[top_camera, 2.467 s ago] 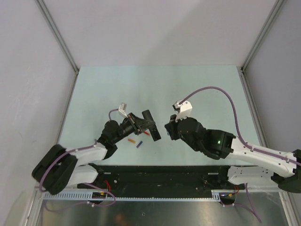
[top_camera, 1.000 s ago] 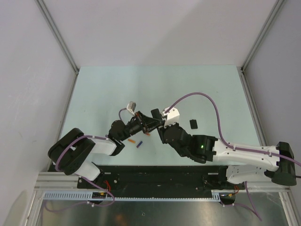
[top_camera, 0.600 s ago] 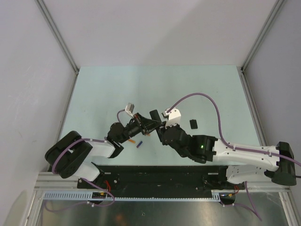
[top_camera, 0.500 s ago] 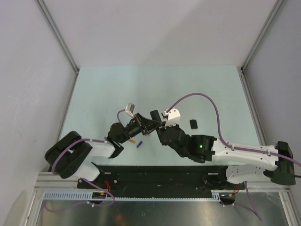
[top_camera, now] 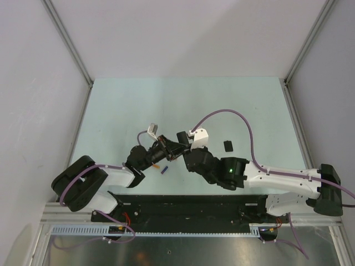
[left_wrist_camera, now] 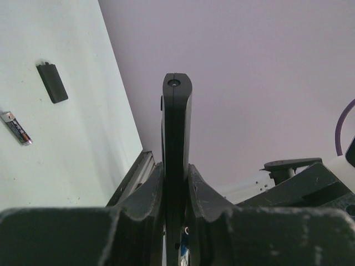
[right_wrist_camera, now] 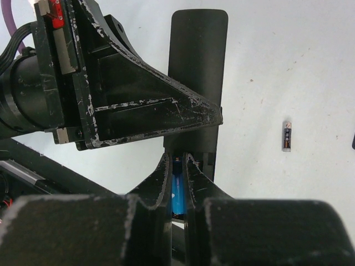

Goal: Load the batteries into the remote control
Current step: Load the battery into the remote control.

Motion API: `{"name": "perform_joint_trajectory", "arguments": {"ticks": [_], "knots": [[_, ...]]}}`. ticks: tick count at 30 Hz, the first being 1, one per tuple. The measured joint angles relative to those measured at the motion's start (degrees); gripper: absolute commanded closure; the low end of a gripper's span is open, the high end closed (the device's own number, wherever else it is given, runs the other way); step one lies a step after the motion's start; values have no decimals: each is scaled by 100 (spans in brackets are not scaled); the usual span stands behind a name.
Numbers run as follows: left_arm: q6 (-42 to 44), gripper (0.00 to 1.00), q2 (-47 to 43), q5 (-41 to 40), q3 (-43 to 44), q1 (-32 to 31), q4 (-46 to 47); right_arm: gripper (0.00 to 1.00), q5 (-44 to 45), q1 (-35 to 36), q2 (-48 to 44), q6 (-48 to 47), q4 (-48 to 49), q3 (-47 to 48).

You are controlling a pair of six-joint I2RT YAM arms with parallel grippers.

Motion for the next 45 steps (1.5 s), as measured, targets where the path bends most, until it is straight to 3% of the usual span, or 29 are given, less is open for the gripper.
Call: {"name": "perform_joint_trajectory", "arguments": {"ticks": [12,24,31,39,45], "knots": [[20,100,-44,-105,-66,-15,-7,85,-151,-114,37,260,-170,81],[17,100,-44,-133,-83,-24,48,89,-236,-144,74,313,-299,188],[15,100,-44,-199,-103,-24,52,71,-289,-144,190,413,-330,249],[17,100,-44,-262,-107,-24,85,64,-437,-131,247,457,-382,256],[17,100,-44,-319,-109,-24,85,51,-466,-103,247,514,-428,280]]}}
